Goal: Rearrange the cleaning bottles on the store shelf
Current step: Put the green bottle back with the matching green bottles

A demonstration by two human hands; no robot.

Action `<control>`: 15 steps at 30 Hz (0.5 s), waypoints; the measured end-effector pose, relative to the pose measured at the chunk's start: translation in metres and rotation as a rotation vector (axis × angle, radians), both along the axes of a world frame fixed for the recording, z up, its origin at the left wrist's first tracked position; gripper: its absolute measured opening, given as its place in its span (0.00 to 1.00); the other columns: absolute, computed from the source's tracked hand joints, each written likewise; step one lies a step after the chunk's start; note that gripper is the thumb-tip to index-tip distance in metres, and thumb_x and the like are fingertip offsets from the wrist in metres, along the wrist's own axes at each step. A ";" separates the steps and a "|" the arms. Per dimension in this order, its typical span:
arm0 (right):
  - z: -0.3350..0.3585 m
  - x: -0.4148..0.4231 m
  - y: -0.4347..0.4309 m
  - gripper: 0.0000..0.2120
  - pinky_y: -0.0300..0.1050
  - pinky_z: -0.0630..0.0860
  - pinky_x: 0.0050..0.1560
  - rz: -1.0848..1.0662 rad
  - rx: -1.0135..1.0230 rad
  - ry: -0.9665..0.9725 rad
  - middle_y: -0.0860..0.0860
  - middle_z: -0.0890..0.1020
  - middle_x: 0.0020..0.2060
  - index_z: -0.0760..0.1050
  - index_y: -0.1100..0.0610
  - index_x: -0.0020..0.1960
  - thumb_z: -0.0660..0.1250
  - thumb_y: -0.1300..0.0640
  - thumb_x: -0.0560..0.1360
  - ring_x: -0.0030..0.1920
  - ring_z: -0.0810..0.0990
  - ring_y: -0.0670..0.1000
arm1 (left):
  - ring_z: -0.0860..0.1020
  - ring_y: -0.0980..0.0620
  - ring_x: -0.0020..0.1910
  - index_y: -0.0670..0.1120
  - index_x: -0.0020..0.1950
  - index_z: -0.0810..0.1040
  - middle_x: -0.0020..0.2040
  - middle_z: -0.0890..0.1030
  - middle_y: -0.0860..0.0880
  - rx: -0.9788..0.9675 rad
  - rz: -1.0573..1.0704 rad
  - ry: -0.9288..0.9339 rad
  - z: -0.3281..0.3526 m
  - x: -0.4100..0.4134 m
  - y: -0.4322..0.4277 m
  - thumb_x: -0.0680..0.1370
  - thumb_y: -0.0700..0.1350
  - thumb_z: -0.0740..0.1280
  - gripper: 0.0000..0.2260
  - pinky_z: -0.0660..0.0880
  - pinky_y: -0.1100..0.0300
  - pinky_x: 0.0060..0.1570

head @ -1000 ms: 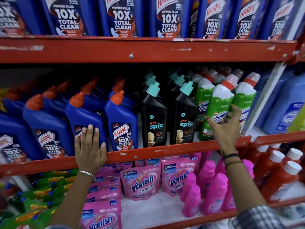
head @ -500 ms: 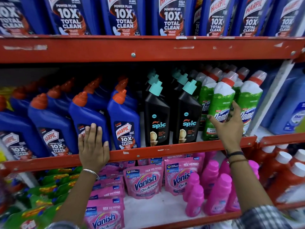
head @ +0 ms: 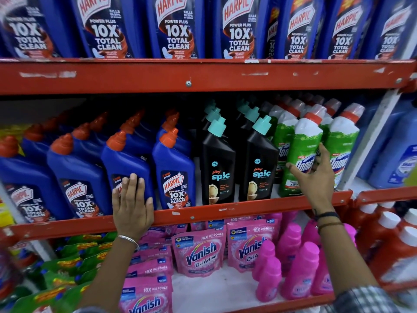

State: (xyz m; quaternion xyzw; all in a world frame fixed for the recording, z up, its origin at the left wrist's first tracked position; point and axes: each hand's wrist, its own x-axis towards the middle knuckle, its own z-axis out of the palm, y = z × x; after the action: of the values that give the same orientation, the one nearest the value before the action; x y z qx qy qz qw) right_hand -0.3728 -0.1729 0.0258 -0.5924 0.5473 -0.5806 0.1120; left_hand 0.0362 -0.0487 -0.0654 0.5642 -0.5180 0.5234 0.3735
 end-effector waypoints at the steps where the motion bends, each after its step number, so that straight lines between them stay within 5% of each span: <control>1: 0.000 -0.001 0.000 0.45 0.61 0.76 0.60 0.006 0.001 0.002 0.55 0.73 0.68 0.55 0.49 0.75 0.76 0.43 0.66 0.63 0.75 0.59 | 0.48 0.49 0.78 0.44 0.79 0.51 0.79 0.48 0.49 0.002 0.005 0.001 0.000 0.000 0.000 0.82 0.48 0.52 0.26 0.44 0.50 0.76; 7: 0.002 0.001 0.010 0.45 0.57 0.75 0.60 -0.035 0.007 0.096 0.58 0.69 0.71 0.54 0.53 0.76 0.73 0.41 0.68 0.62 0.75 0.58 | 0.48 0.50 0.78 0.44 0.79 0.51 0.79 0.48 0.50 0.045 0.021 0.021 0.002 -0.003 0.003 0.83 0.49 0.50 0.25 0.41 0.50 0.76; 10: 0.005 0.003 0.023 0.43 0.57 0.74 0.58 -0.080 0.008 0.113 0.61 0.68 0.68 0.56 0.57 0.75 0.71 0.39 0.70 0.63 0.73 0.60 | 0.49 0.50 0.78 0.45 0.76 0.59 0.79 0.51 0.51 0.039 -0.031 0.114 0.008 -0.012 0.008 0.83 0.49 0.52 0.22 0.40 0.48 0.75; 15: 0.030 0.037 0.063 0.23 0.47 0.74 0.53 0.047 -0.352 -0.084 0.57 0.73 0.57 0.69 0.60 0.63 0.71 0.50 0.74 0.55 0.75 0.55 | 0.61 0.41 0.69 0.44 0.59 0.73 0.66 0.67 0.43 -0.233 -0.180 0.415 0.081 -0.047 0.018 0.81 0.46 0.59 0.10 0.53 0.45 0.70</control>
State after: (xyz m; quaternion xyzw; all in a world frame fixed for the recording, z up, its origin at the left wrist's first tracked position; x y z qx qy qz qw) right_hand -0.3362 -0.1102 0.0562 -0.5906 0.4183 -0.6888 0.0428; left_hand -0.0110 -0.0303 0.0160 0.5641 -0.4148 0.4172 0.5793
